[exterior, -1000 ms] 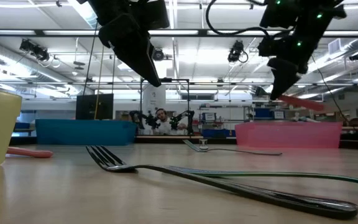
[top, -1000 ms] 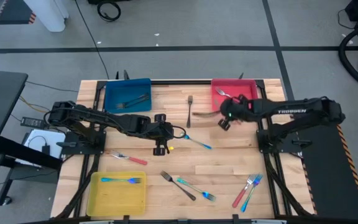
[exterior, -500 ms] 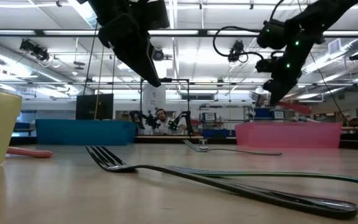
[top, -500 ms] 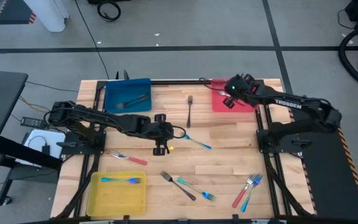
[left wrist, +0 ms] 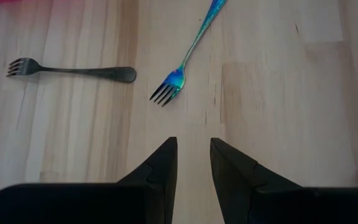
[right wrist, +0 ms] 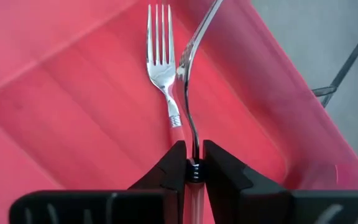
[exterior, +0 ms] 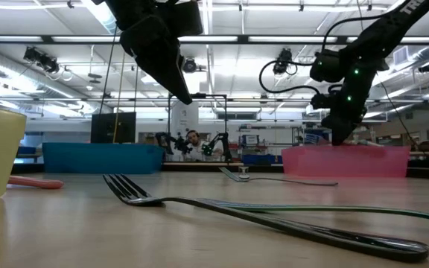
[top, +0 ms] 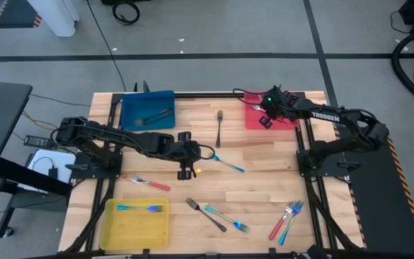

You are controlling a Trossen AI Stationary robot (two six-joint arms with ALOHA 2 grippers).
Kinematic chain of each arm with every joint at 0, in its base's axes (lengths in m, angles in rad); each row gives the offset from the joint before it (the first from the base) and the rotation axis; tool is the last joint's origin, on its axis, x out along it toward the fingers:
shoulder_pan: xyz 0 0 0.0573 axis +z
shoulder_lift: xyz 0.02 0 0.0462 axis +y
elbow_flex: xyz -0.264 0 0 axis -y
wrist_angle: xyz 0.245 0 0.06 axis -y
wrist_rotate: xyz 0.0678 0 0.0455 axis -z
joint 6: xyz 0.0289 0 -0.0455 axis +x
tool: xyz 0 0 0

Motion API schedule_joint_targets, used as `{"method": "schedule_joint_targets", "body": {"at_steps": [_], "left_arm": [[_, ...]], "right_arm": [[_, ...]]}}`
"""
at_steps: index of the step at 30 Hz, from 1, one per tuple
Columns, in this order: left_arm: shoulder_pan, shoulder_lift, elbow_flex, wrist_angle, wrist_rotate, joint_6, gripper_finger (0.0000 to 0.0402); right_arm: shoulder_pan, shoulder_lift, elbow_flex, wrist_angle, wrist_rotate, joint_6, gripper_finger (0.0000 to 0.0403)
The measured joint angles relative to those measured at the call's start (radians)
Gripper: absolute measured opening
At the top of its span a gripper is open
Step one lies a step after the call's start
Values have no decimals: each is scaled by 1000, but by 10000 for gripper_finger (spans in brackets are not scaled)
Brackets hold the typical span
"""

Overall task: Sort silverware by color (type)
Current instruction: Put the top right pink fork into the pink bin, then put the bottom left iridescent fork into the yellow bin

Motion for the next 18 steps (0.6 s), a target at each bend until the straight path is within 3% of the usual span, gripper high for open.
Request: {"method": "schedule_joint_targets", "body": {"at_steps": [18], "left_arm": [[0,0,0,2,0,-5,96]], "right_arm": [[1,9,0,34,15,39,95]]}}
